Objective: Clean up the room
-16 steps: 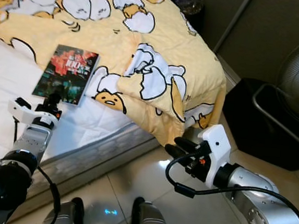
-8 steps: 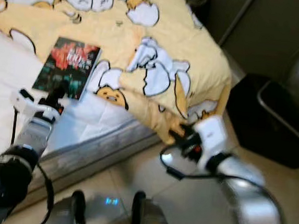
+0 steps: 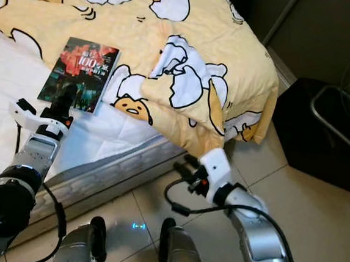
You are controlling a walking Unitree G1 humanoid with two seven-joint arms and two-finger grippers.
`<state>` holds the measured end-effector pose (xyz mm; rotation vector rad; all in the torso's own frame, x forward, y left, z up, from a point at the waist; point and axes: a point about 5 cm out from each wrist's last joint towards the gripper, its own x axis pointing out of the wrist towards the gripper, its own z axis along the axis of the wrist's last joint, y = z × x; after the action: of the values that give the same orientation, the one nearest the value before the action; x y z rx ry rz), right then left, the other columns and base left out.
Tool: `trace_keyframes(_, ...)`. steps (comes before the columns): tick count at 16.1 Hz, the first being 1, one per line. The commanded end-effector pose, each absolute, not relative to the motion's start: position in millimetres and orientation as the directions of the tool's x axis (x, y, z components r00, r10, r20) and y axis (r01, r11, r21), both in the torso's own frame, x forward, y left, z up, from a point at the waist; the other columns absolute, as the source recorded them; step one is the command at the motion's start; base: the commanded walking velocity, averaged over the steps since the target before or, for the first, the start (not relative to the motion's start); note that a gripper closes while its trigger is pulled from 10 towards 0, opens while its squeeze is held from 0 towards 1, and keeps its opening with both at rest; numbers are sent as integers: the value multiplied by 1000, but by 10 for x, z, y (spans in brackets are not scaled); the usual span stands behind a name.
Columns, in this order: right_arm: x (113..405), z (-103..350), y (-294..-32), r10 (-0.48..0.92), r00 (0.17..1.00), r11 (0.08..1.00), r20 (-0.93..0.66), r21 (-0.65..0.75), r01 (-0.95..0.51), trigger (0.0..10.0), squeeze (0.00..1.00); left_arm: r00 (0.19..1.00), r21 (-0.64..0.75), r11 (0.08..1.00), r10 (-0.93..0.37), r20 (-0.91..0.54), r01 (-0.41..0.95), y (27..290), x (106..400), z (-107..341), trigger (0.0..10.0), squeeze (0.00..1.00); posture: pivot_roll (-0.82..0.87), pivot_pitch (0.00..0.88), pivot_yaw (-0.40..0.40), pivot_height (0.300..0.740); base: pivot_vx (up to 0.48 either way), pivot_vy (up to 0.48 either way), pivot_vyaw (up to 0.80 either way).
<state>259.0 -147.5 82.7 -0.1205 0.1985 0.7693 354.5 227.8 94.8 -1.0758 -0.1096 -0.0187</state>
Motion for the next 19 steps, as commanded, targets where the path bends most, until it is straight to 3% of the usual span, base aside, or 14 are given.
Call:
trace_keyframes(1,2521,795,-1502,684,691,704,-233,-38,-709,10000,0,988,-887,442,9,152,133,2218,3587,1020,10000,0,-321,339,-63,740,0,0,0)
trace_keyframes(3,2501,847,-1494,704,682,690,-201,-35,-723,10000,0,978,-893,406,-14,206,194,2213,3573,1036,10000,0,-329,331,-62,740,0,0,0)
trace_keyframes(6,2501,891,-1523,708,682,688,-183,-43,-725,10000,0,992,-857,500,-30,122,120,2160,3549,935,10000,0,-334,333,-60,740,0,0,0)
trace_keyframes(9,2501,903,-1536,710,679,684,-185,-48,-728,10000,0,993,-863,494,-15,114,107,2146,3573,955,10000,0,-344,326,-63,740,0,0,0)
trace_keyframes(10,2491,922,-1537,713,677,681,-183,-48,-730,10000,0,999,-827,561,3,46,36,2126,3611,965,10000,0,-346,322,-66,740,0,0,0)
trace_keyframes(12,2487,926,-1538,715,674,679,-185,-48,-733,10000,0,997,-853,520,35,69,41,2156,3629,1010,10000,0,-352,330,-71,740,0,0,0)
trace_keyframes(13,2486,920,-1539,715,673,678,-189,-49,-733,10000,0,997,-853,521,38,65,36,2161,3631,1012,8863,0,-352,332,-71,740,0,0,0)
trace_keyframes(14,2480,913,-1547,714,673,679,-193,-47,-733,10000,0,999,-804,593,26,-35,-44,2136,3616,930,706,0,-352,333,-73,740,0,0,0)
trace_keyframes(15,2470,916,-1547,715,671,677,-194,-47,-735,10000,0,998,-794,605,31,-49,-58,2129,3602,902,2392,0,-356,324,-74,740,0,0,0)
trace_keyframes(16,2469,920,-1546,715,671,677,-194,-46,-735,10000,0,998,-837,546,67,-1,-38,2171,3609,945,7843,0,-359,323,-77,740,0,0,0)
trace_keyframes(17,2472,921,-1554,714,672,678,-196,-45,-734,10000,0,995,-875,485,92,41,-9,2194,3613,977,0,0,-362,329,-76,740,0,0,0)
trace_keyframes(19,2470,916,-1575,713,672,678,-200,-45,-733,10000,0,997,-865,501,56,61,25,2132,3612,970,0,0,-364,325,-80,740,0,0,0)
